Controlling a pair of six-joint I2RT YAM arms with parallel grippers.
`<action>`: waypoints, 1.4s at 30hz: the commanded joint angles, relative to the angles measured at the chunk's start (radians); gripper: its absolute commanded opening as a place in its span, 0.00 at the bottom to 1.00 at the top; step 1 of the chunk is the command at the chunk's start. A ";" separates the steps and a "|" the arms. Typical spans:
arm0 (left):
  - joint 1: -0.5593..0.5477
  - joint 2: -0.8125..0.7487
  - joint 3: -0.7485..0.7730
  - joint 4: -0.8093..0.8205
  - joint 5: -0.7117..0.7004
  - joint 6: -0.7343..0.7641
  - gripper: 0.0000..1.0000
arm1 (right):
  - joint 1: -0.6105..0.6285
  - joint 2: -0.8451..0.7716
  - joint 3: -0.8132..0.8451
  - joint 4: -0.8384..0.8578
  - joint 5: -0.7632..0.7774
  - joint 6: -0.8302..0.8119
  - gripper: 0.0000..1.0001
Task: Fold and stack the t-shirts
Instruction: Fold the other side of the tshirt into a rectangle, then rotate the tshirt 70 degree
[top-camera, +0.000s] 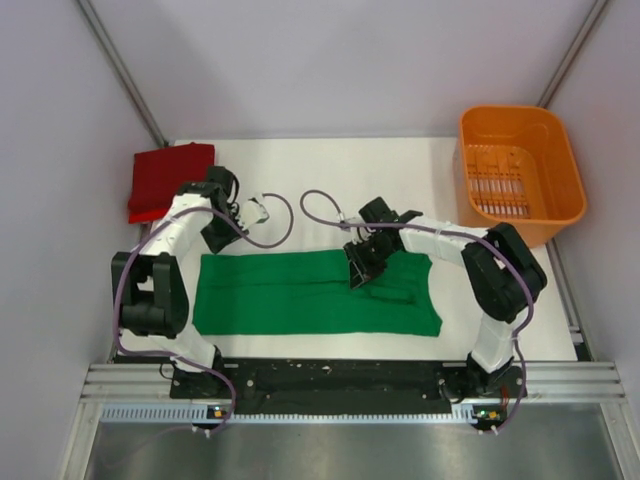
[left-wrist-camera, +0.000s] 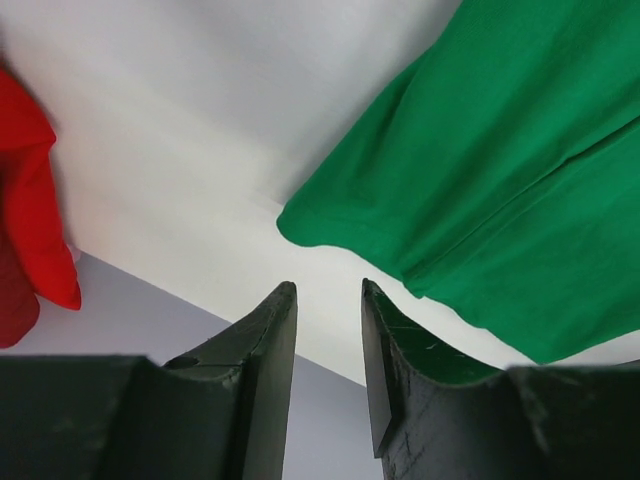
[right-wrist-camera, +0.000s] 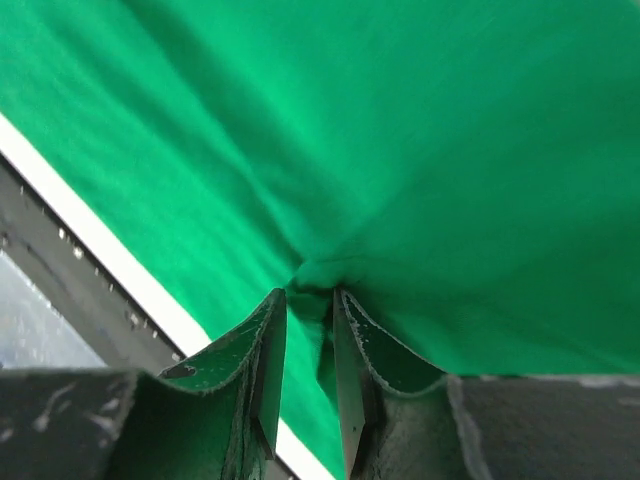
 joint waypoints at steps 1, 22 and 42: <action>-0.043 -0.013 0.008 0.024 0.019 -0.016 0.38 | 0.064 -0.097 -0.066 -0.007 -0.100 0.011 0.24; -0.466 -0.004 0.042 0.229 0.288 -0.200 0.47 | -0.408 -0.300 -0.110 0.039 0.317 0.090 0.49; 0.001 0.122 -0.235 0.466 -0.136 -0.265 0.42 | -0.422 0.090 0.051 0.110 0.450 0.069 0.00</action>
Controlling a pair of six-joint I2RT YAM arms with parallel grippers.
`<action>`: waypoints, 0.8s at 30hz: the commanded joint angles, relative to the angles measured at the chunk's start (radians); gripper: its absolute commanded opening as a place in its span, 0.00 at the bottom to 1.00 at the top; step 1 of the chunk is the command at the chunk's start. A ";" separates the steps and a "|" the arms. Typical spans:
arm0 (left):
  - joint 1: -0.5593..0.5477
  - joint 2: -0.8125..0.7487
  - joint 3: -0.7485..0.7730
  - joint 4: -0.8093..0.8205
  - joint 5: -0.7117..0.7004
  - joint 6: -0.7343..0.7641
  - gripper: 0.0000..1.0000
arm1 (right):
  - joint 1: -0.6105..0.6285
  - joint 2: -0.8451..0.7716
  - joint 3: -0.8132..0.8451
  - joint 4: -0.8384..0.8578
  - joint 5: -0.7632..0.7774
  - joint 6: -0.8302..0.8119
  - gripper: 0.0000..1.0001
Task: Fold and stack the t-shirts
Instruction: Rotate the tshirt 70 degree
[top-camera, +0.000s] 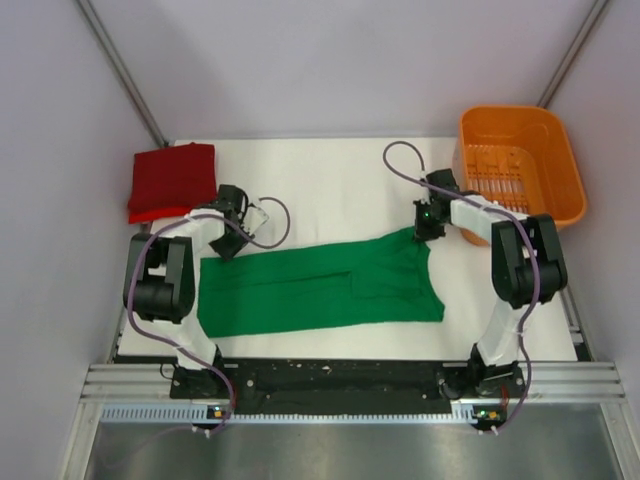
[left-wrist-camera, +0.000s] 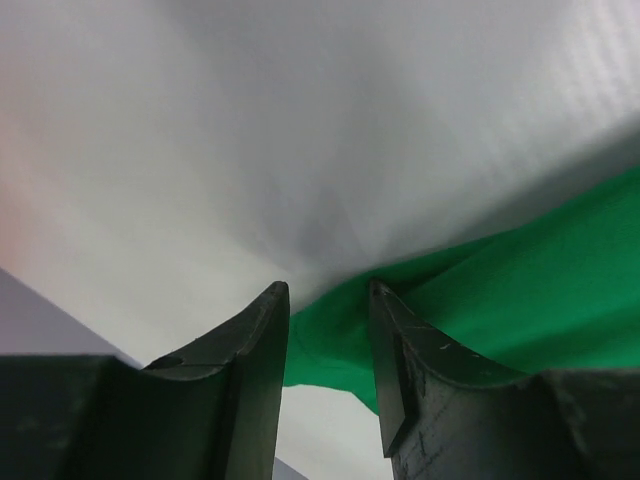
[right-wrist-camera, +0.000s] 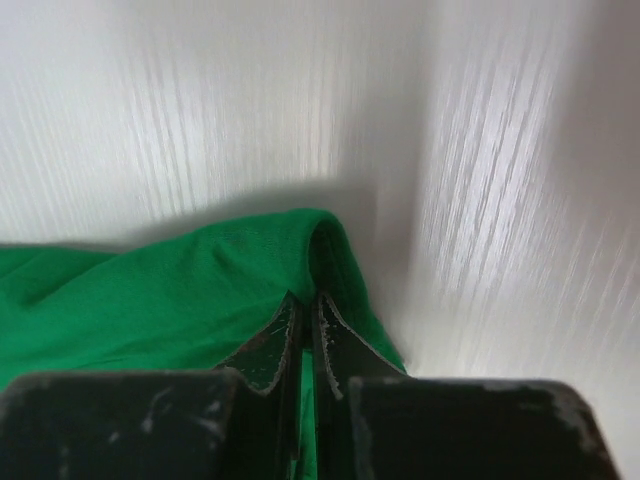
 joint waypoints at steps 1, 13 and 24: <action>0.042 0.015 -0.060 0.067 -0.067 -0.001 0.42 | -0.004 0.129 0.140 0.007 0.096 -0.045 0.00; 0.080 -0.133 -0.235 -0.018 -0.070 0.008 0.40 | -0.004 0.519 0.854 -0.224 0.014 -0.111 0.26; 0.185 -0.264 -0.127 -0.112 -0.113 0.060 0.47 | 0.034 0.122 0.540 -0.220 0.089 -0.200 0.39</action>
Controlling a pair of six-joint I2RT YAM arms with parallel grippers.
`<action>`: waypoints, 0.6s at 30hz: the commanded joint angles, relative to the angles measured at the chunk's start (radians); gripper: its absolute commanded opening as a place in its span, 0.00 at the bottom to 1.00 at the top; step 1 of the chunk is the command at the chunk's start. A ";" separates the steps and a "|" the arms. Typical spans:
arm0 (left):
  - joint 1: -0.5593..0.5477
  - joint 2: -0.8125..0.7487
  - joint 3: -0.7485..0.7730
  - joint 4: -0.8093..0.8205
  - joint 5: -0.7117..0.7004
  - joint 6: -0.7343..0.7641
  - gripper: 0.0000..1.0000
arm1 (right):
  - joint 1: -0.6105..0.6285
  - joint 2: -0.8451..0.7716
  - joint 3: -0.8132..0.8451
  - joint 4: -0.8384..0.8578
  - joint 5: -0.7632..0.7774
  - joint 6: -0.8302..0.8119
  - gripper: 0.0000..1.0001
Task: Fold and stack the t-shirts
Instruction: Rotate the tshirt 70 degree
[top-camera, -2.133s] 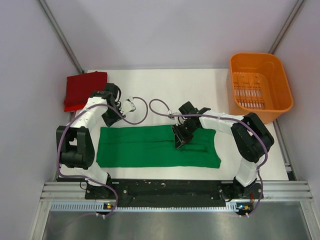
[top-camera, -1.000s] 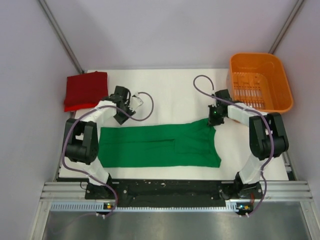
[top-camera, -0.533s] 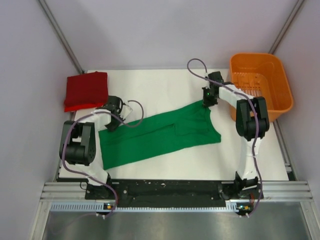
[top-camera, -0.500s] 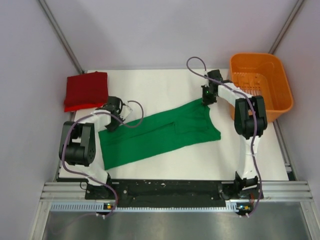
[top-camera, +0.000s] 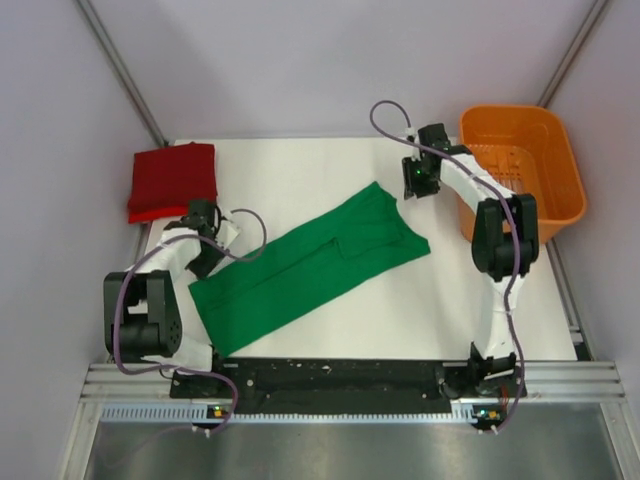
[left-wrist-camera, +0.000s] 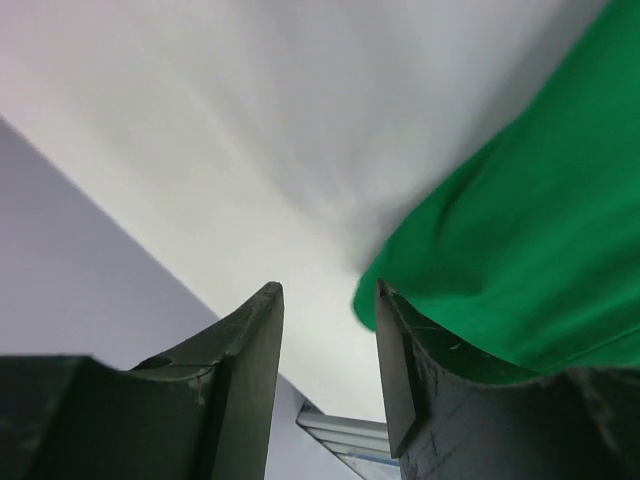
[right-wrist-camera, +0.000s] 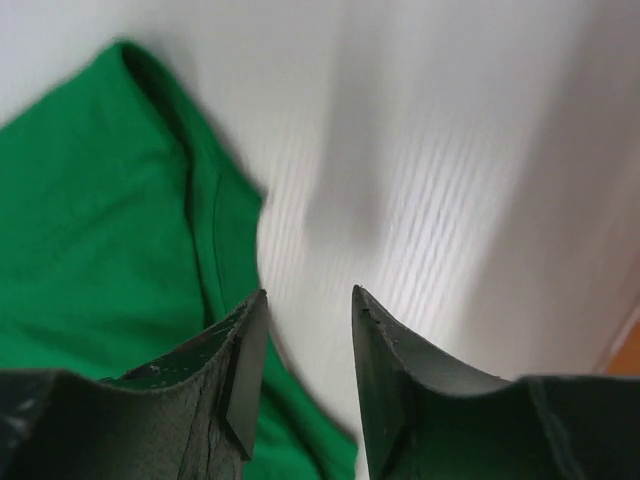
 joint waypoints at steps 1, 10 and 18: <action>0.057 -0.011 0.082 -0.044 -0.034 0.030 0.47 | 0.035 -0.308 -0.253 0.023 0.043 -0.032 0.38; 0.067 0.022 0.104 -0.063 0.021 0.013 0.45 | 0.120 -0.478 -0.677 0.132 0.014 0.047 0.00; 0.063 0.045 0.082 -0.089 0.093 -0.010 0.42 | 0.105 -0.237 -0.496 0.056 0.198 0.001 0.00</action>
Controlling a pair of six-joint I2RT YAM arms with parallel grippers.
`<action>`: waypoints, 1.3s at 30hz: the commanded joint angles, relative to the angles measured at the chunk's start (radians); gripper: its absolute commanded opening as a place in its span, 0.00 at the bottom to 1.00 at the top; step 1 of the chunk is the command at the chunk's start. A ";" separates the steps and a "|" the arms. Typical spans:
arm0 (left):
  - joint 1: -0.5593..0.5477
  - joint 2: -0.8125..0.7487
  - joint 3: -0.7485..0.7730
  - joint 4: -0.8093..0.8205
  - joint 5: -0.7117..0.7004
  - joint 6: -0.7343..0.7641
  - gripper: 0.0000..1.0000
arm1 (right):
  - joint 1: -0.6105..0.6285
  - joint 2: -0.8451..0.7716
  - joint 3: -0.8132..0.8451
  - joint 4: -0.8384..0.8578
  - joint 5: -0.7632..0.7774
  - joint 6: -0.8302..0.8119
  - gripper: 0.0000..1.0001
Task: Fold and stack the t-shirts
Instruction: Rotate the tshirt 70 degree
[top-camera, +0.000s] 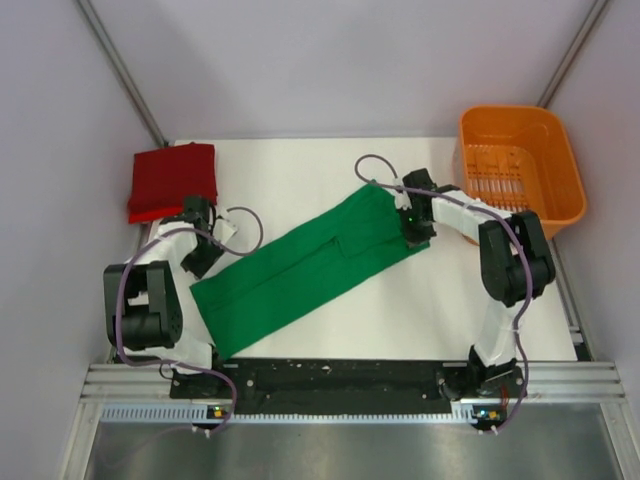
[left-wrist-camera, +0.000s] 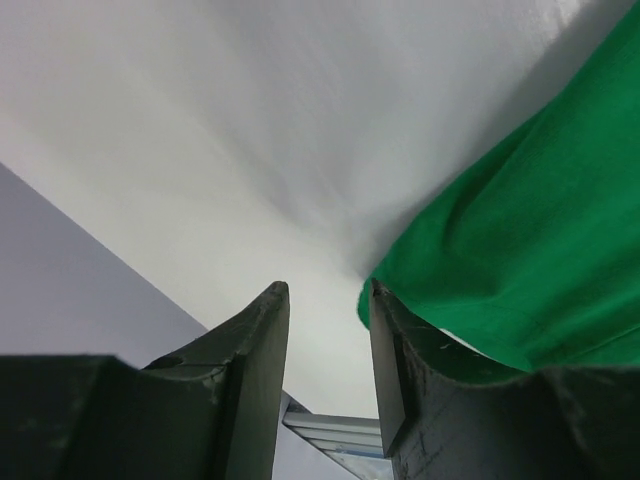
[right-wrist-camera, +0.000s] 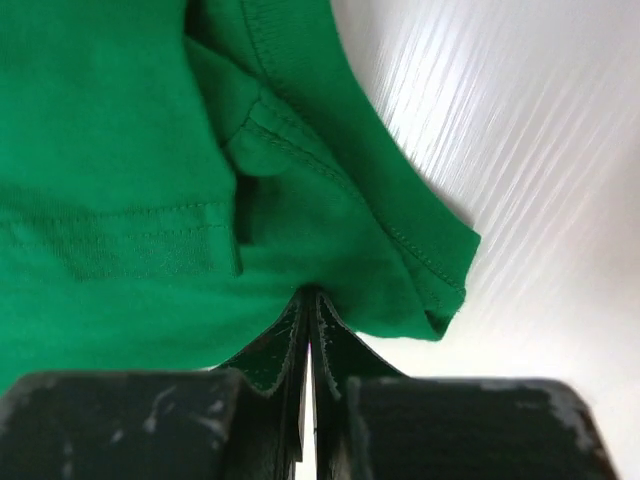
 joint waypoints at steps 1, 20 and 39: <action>-0.006 -0.005 0.002 -0.022 0.059 -0.010 0.42 | -0.023 0.148 0.184 -0.030 0.157 -0.036 0.00; -0.515 -0.066 -0.143 -0.061 0.470 0.088 0.45 | -0.158 0.800 1.344 -0.250 -0.123 -0.064 0.00; -0.615 -0.495 -0.084 -0.304 0.504 0.171 0.56 | -0.028 -0.075 0.496 0.180 -0.485 -0.330 0.59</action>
